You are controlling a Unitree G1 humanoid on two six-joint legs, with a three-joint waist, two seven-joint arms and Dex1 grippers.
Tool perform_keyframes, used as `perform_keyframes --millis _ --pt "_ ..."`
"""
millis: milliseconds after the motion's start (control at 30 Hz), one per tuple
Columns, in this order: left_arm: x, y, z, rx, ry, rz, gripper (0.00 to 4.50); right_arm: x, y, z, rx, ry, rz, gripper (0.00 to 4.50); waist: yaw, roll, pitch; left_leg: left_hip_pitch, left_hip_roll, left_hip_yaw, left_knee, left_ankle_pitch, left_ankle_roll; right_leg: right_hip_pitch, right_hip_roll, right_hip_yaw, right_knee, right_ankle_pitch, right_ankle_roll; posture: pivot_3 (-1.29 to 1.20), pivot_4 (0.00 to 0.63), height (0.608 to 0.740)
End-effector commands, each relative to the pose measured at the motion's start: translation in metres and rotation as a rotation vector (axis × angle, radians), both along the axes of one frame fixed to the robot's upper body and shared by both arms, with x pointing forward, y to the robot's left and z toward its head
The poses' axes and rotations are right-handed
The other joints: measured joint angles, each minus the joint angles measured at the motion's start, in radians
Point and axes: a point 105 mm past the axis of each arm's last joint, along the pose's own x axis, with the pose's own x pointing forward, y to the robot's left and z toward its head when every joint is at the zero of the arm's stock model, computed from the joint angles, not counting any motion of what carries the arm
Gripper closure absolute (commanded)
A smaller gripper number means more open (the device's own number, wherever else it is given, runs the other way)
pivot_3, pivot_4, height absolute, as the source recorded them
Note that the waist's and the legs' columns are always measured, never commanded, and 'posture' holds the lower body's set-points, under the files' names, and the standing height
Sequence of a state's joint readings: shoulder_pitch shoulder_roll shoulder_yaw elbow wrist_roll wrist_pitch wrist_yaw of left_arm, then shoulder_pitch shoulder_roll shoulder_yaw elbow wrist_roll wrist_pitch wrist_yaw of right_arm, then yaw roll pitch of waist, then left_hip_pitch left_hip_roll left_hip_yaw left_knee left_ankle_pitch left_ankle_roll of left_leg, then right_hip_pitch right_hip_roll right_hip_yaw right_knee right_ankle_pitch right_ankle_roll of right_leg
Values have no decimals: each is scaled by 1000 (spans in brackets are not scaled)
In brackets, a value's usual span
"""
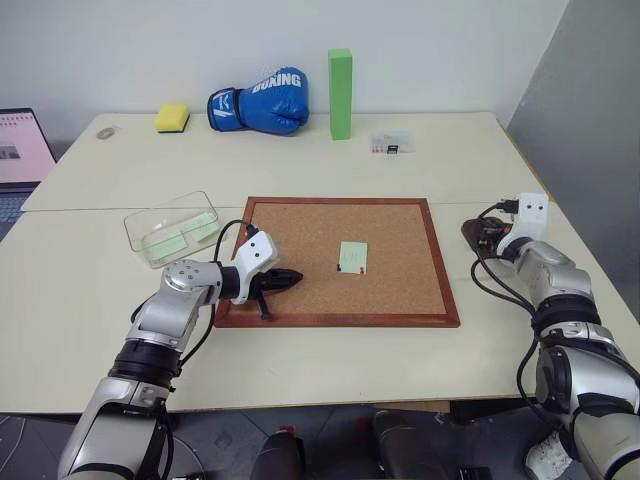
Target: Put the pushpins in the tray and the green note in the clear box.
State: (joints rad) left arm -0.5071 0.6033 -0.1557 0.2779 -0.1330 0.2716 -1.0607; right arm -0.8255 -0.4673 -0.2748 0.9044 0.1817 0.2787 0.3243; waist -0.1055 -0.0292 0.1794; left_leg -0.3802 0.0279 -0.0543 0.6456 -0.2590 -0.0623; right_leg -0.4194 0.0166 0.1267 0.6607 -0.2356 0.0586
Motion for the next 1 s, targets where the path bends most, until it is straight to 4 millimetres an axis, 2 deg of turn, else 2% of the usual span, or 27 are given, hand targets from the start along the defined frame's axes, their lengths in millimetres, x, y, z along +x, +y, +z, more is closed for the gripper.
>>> perform_keyframes --millis 33,100,267,333,433,500,633,700,800,1000 --pt "-6 5 -22 50 71 12 4500 4 -3 45 3 -146 13 2180 -1 0 0 0 0 0 0 0 0 0 0 0 0 0 0 0 150 740" --pt "-6 4 -22 50 70 11 4500 4 -1 48 7 -156 22 1681 -1 0 0 0 0 0 0 0 0 0 0 0 0 0 0 0 150 740" --pt "-4 3 -21 47 67 11 4500 2 10 77 -8 -251 70 675 0 1 0 0 0 0 0 0 0 0 0 0 0 0 0 0 150 740" --pt "-4 3 -21 47 67 10 4500 -1 22 93 -30 -300 129 675 0 1 0 0 0 0 0 0 0 0 0 0 0 0 0 0 150 740" --pt "-4 4 -21 49 68 8 4500 -8 51 108 -59 -356 278 675 0 1 0 0 0 0 0 0 0 0 0 0 0 0 0 0 150 740" --pt "-3 4 -21 50 66 7 4500 -17 74 104 -94 -351 408 675 0 1 0 0 0 -1 0 0 0 0 0 0 1 0 0 0 150 740" --pt "-2 3 -19 49 61 4 4500 -46 126 88 -140 -332 699 675 6 1 -1 0 0 -2 0 0 0 0 0 -1 0 0 0 0 150 740" --pt "-2 3 -19 50 60 4 4500 -57 140 82 -138 -320 774 675 7 1 -1 0 0 -2 0 0 0 0 0 -1 0 0 0 0 150 740" --pt "-3 4 -20 53 64 3 4500 -81 169 60 -132 -277 935 675 10 1 -1 0 0 -1 1 0 0 0 0 -1 0 0 0 0 150 740" --pt "-4 4 -20 55 60 0 4500 -94 187 29 -151 -214 1016 675 16 1 -1 0 0 -2 1 0 0 0 0 -2 0 0 0 0 150 740"
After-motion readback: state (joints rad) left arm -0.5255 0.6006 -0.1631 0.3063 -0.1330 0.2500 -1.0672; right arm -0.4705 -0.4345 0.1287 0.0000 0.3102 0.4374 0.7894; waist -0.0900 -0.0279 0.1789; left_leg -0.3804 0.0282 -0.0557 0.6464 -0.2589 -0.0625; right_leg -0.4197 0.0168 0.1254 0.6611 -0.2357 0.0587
